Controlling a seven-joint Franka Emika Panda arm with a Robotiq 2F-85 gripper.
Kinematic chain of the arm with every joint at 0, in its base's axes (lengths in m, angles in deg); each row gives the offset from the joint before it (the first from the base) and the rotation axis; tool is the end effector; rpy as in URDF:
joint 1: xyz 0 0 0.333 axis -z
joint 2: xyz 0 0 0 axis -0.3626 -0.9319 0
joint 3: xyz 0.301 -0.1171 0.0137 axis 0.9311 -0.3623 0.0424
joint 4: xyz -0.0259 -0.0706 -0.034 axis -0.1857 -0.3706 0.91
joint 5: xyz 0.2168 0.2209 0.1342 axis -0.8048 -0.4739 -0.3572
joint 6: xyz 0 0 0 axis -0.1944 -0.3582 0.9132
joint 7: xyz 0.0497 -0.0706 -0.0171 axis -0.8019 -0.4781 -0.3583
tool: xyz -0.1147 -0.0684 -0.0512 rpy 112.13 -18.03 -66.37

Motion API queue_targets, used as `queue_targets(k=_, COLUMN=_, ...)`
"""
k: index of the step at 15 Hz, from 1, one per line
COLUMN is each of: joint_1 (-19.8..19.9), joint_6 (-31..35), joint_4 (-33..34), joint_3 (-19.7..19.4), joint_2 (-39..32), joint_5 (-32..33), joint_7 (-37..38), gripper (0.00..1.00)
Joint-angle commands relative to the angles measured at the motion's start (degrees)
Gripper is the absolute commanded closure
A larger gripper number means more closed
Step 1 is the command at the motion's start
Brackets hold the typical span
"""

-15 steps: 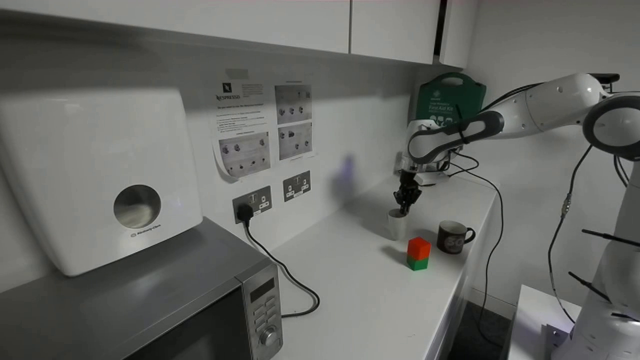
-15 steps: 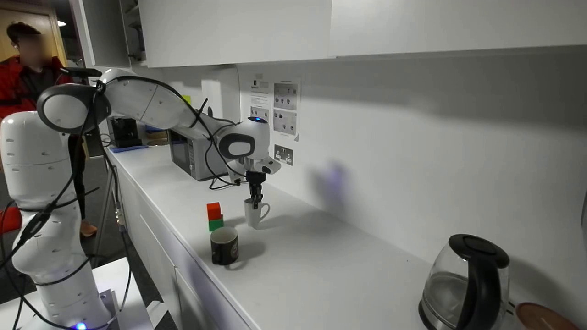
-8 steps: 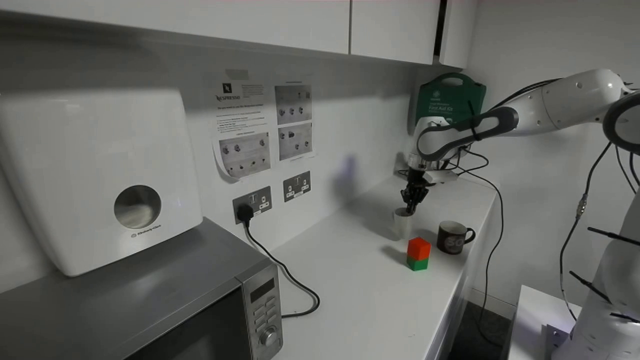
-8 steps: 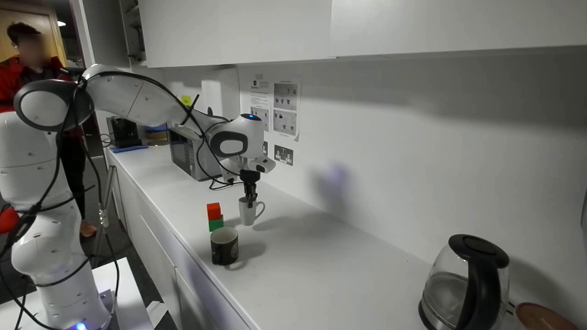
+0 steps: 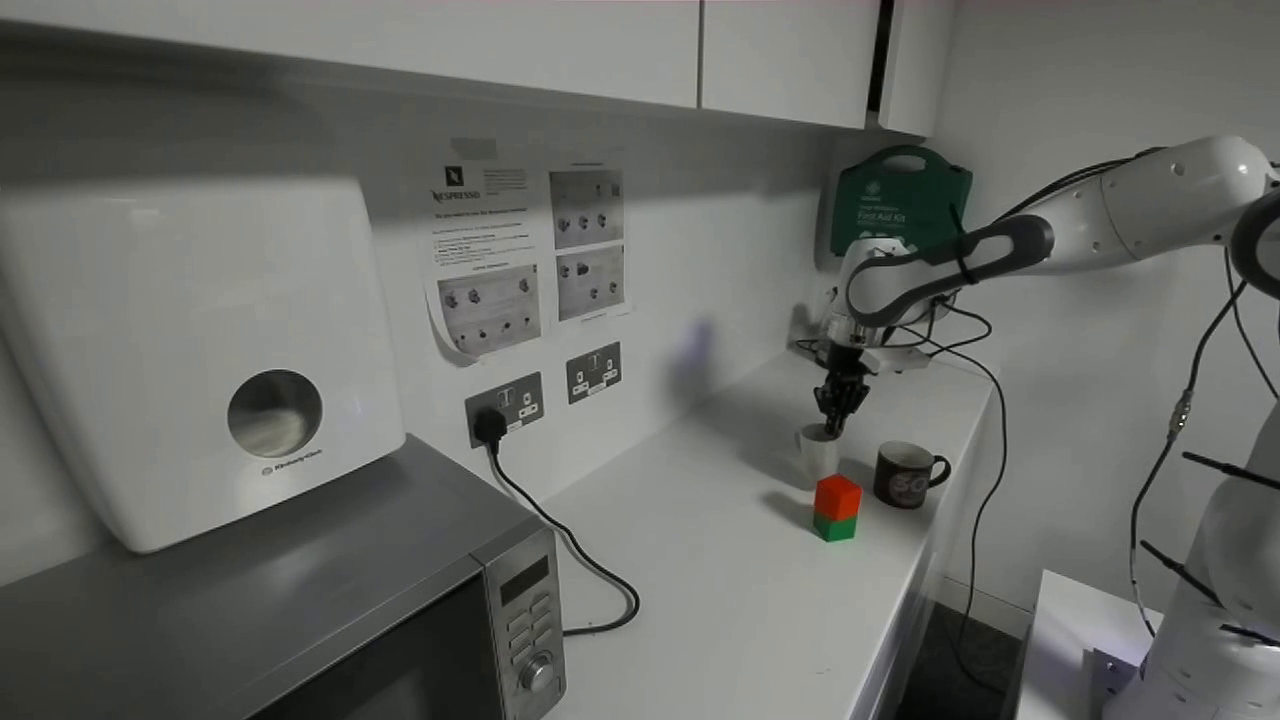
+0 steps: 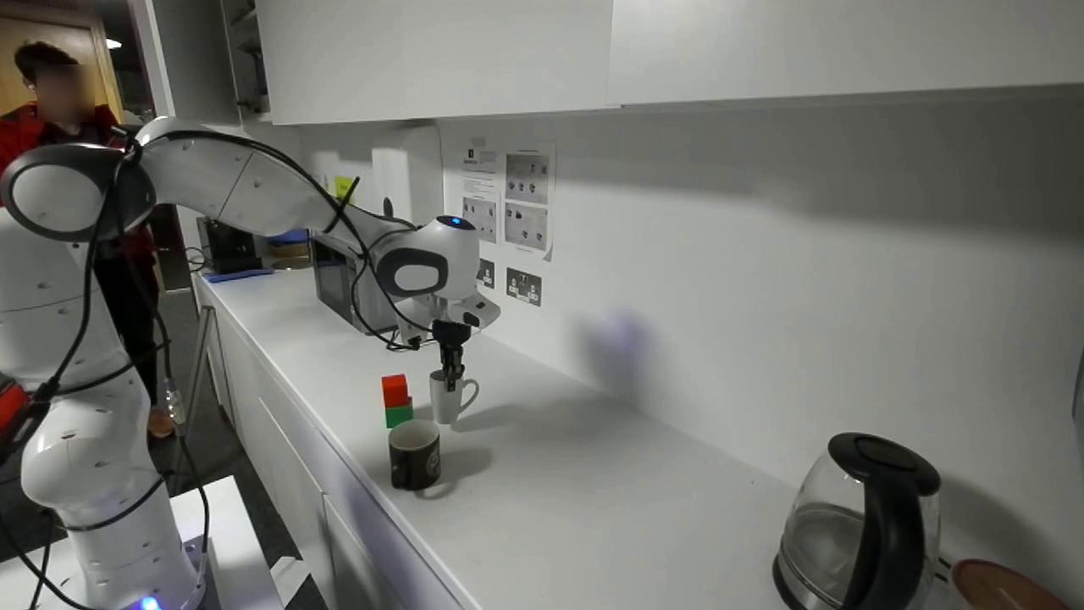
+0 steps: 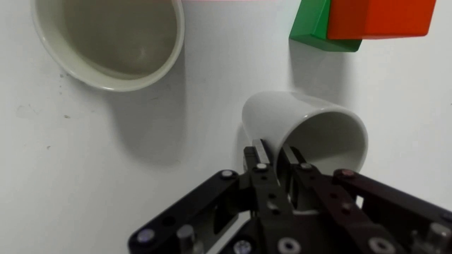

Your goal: Move the black and white mugs forward

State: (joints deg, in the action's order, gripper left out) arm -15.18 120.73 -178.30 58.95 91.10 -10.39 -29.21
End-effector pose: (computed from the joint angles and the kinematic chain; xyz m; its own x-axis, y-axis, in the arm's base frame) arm 0.4645 -0.0926 0.4198 0.9410 -0.3380 -0.0144 -0.3363 -0.9300 -0.1479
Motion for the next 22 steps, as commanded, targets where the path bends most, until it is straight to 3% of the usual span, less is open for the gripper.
queue_targets(k=1, joint_1=0.43, joint_6=-0.93, joint_4=-2.73, joint_3=-0.61, joint_2=3.23, joint_5=-1.95, joint_7=-2.61, gripper=0.97)
queue_targets(k=22, joint_1=0.68, joint_6=-0.94, joint_4=-5.41, joint_3=-1.90, joint_2=3.44, joint_5=-3.30, joint_7=-2.99, gripper=0.97)
